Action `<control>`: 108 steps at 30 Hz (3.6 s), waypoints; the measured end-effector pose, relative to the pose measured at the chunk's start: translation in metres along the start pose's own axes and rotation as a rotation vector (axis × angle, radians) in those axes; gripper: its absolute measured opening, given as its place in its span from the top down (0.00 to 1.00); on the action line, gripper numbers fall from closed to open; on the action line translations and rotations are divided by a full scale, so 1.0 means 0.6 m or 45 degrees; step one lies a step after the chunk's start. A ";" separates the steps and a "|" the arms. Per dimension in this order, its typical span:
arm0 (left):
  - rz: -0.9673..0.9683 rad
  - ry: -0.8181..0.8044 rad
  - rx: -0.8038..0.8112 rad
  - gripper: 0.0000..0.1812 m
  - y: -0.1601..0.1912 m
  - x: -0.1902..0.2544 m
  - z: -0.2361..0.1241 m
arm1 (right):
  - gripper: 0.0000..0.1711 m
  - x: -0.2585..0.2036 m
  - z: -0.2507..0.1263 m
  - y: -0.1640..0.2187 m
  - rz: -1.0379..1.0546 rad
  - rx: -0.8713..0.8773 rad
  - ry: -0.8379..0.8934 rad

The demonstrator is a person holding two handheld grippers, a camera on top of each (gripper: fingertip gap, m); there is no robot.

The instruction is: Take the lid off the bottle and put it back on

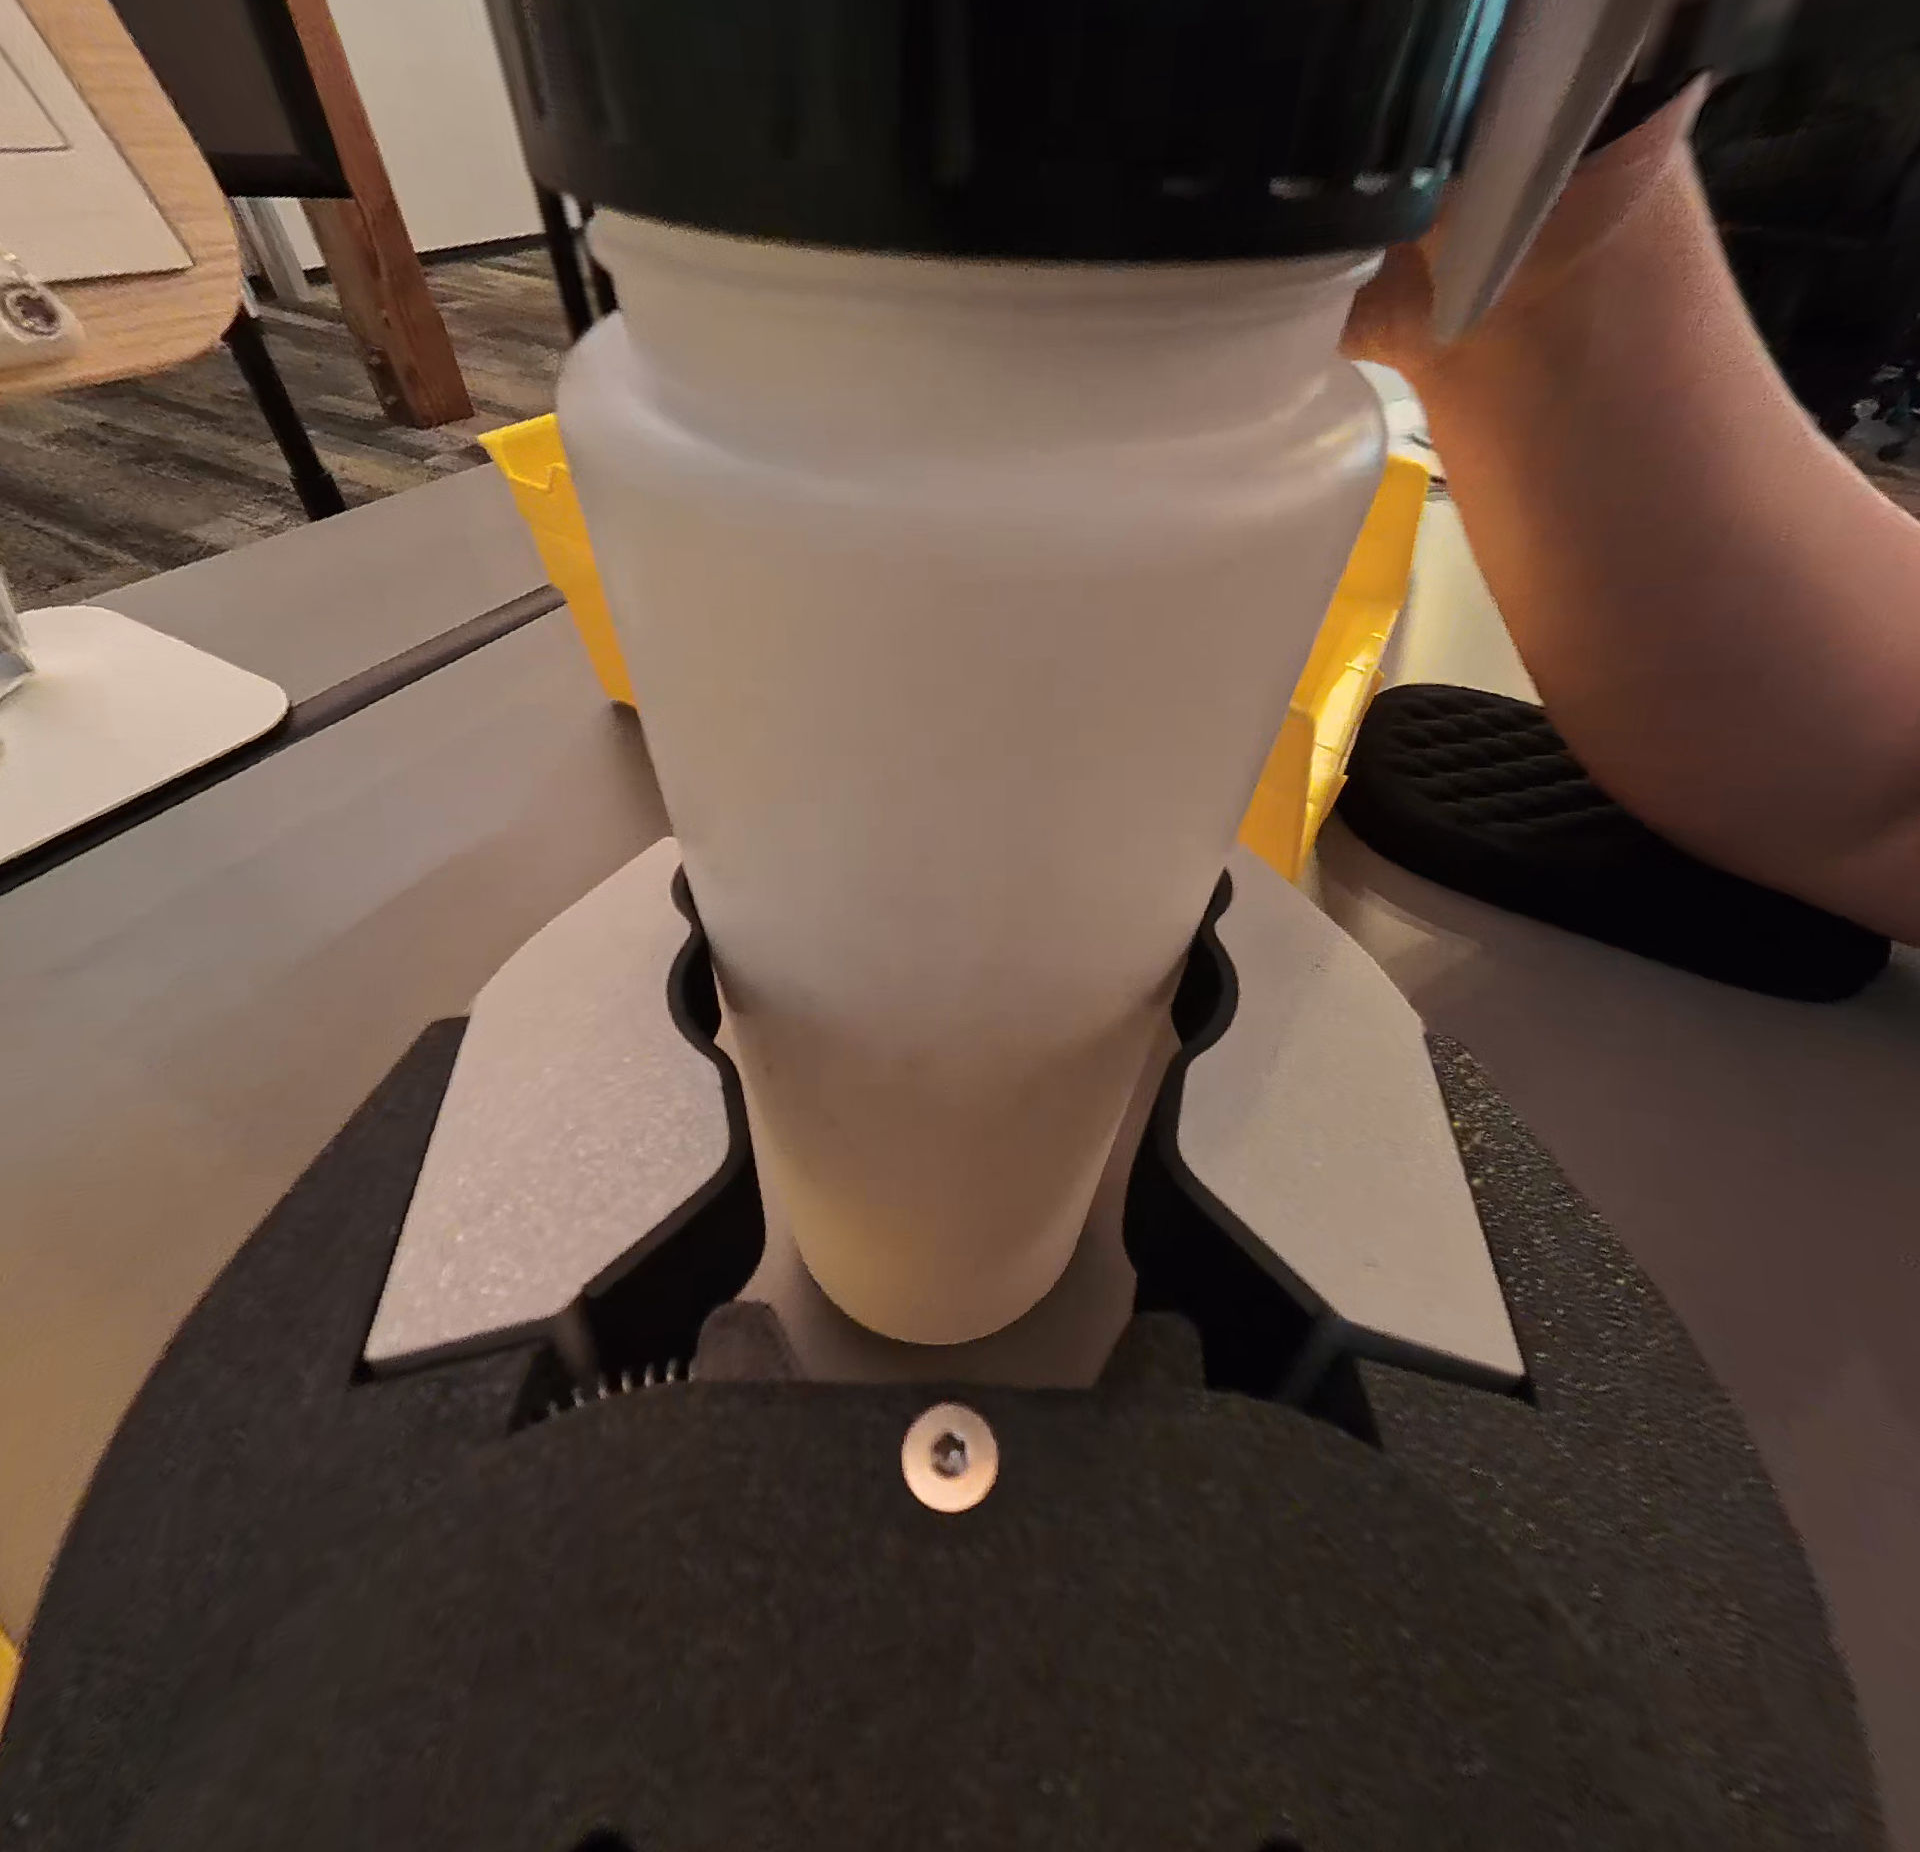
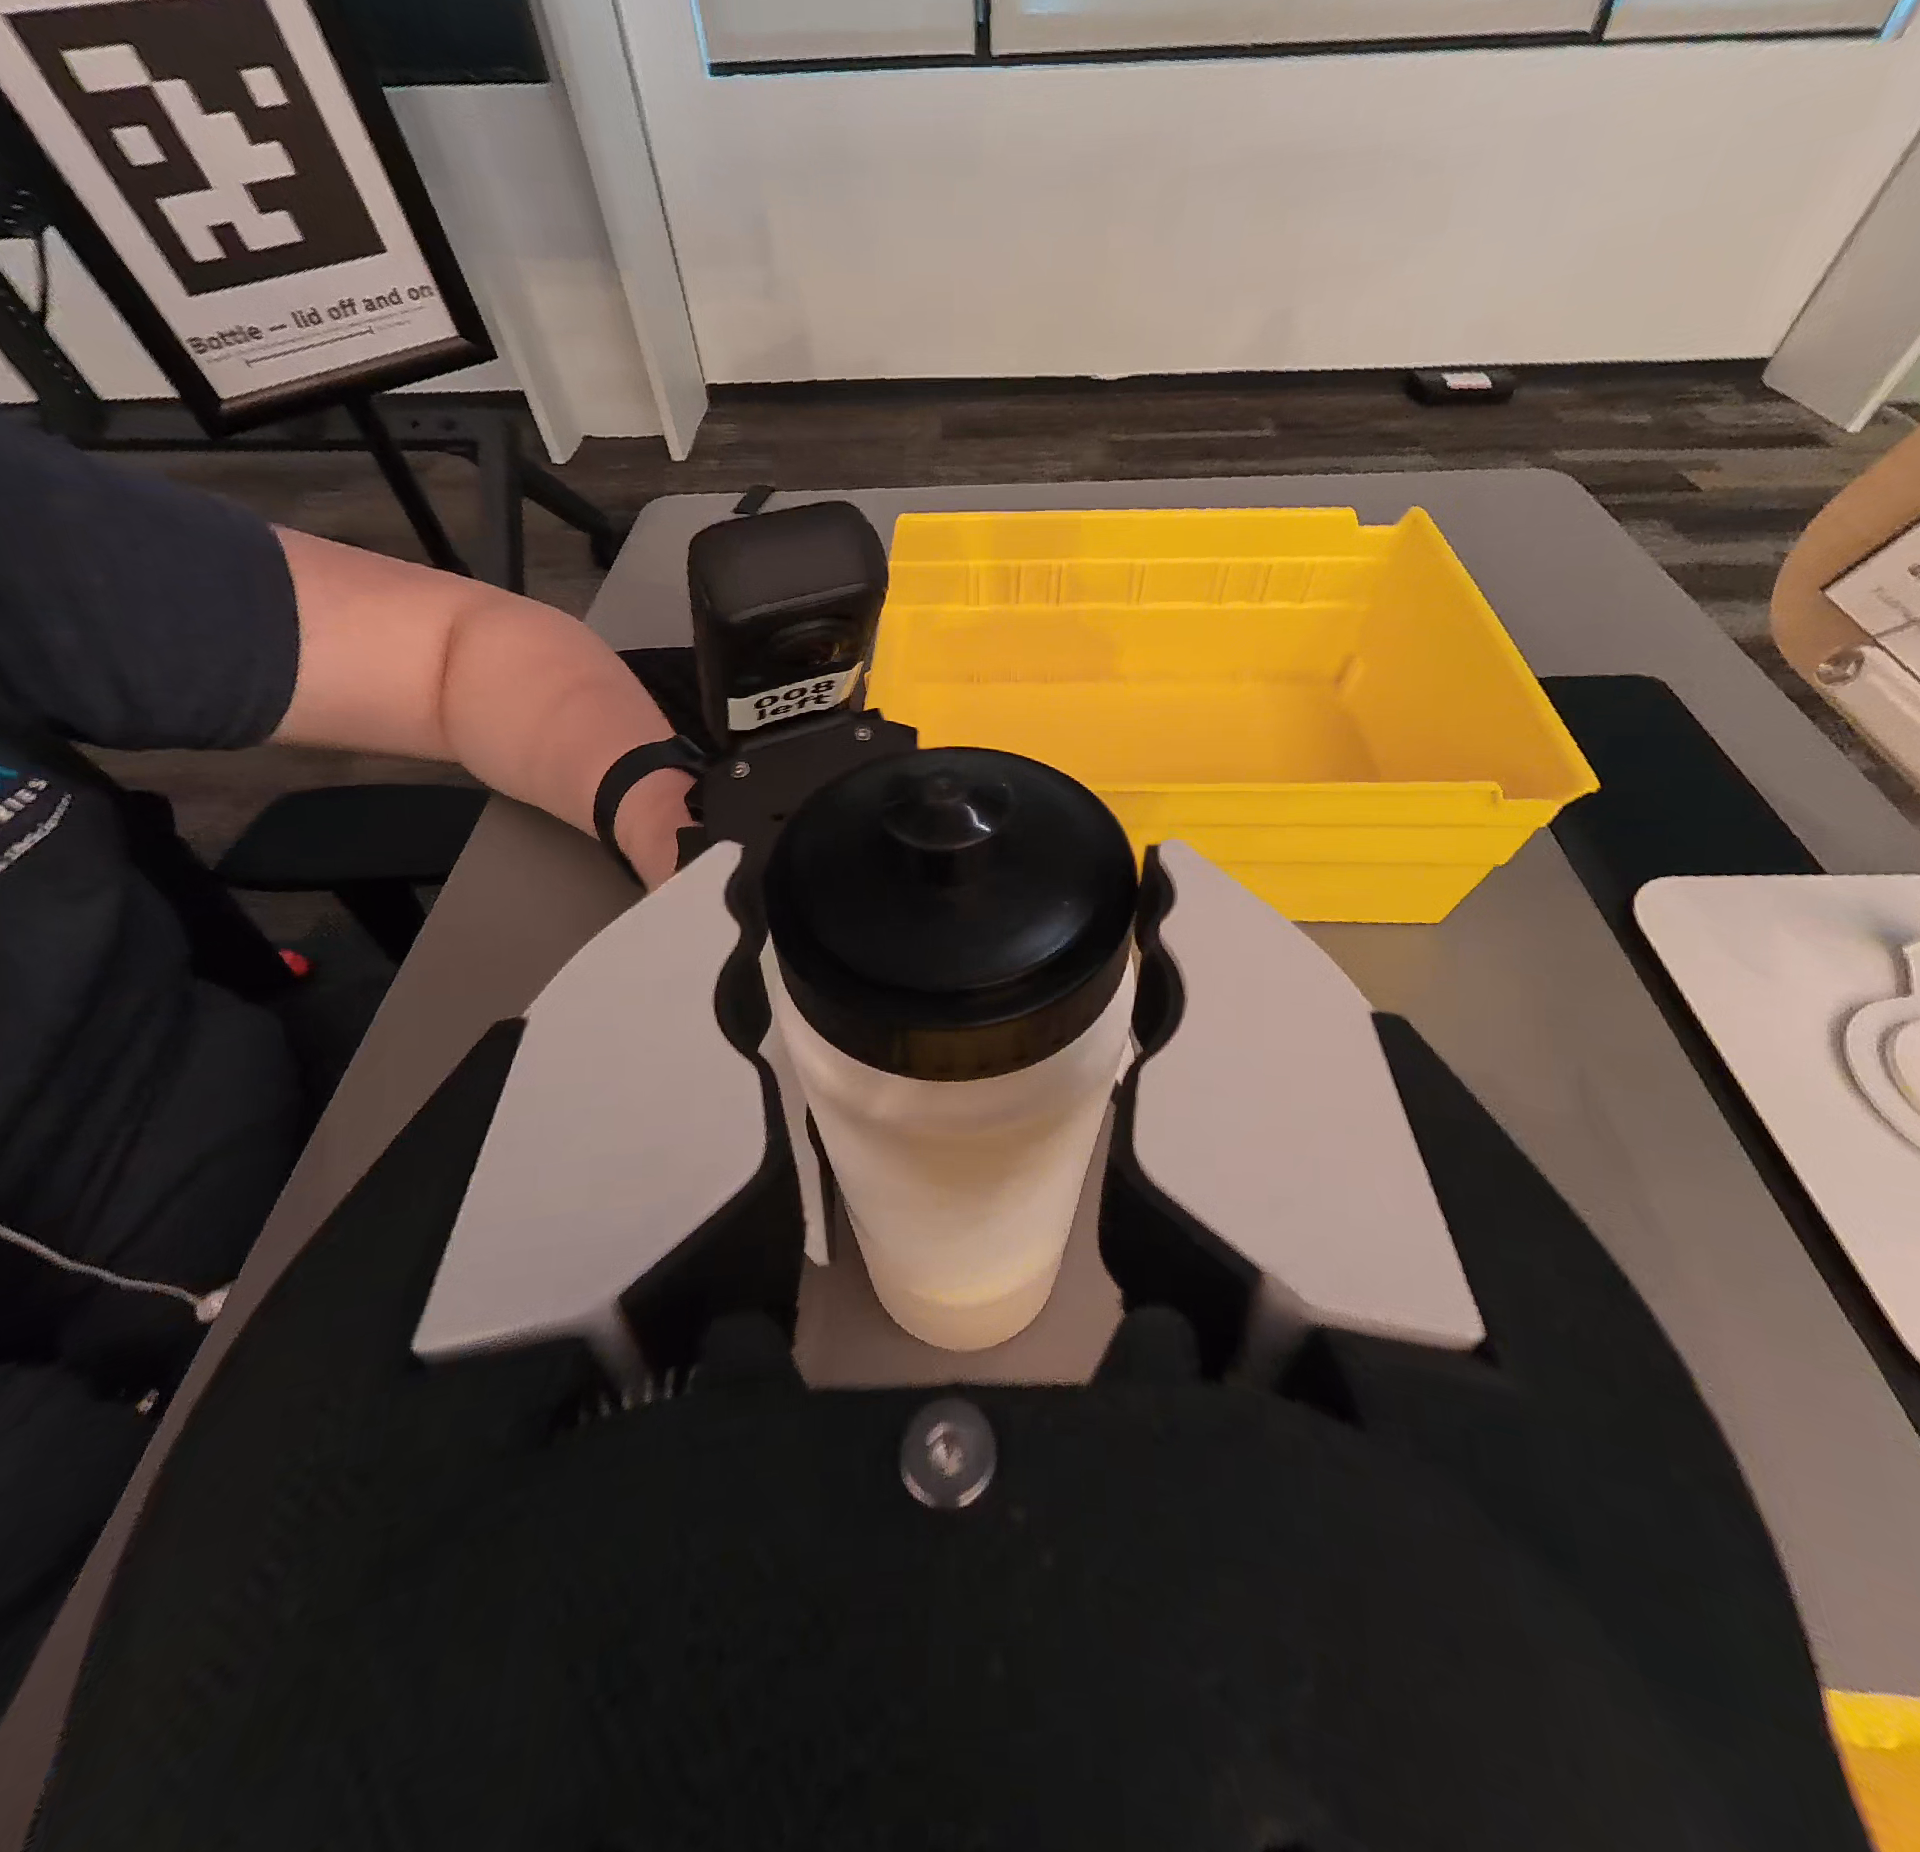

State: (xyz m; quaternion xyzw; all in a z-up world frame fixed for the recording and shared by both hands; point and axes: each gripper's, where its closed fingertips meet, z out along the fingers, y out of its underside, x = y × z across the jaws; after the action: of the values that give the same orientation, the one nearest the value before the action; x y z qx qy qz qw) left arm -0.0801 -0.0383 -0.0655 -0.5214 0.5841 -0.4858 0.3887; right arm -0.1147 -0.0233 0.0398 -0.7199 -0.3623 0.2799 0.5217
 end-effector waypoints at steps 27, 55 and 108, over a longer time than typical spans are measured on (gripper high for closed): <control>-0.082 -0.114 -0.043 0.52 0.002 -0.027 -0.011 | 0.52 0.013 0.026 0.000 -0.120 0.007 0.170; -0.007 -0.174 -0.063 0.52 0.004 -0.035 -0.011 | 0.57 0.026 0.027 0.001 -0.123 -0.055 0.299; -0.087 -0.300 -0.069 0.52 0.006 -0.057 -0.024 | 0.56 0.048 0.050 0.010 0.080 -0.080 0.601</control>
State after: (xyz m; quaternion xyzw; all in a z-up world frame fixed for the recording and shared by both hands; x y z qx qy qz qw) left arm -0.0892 -0.0025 -0.0674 -0.6050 0.5290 -0.4181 0.4236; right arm -0.1201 0.0154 0.0246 -0.7922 -0.2163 0.1084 0.5602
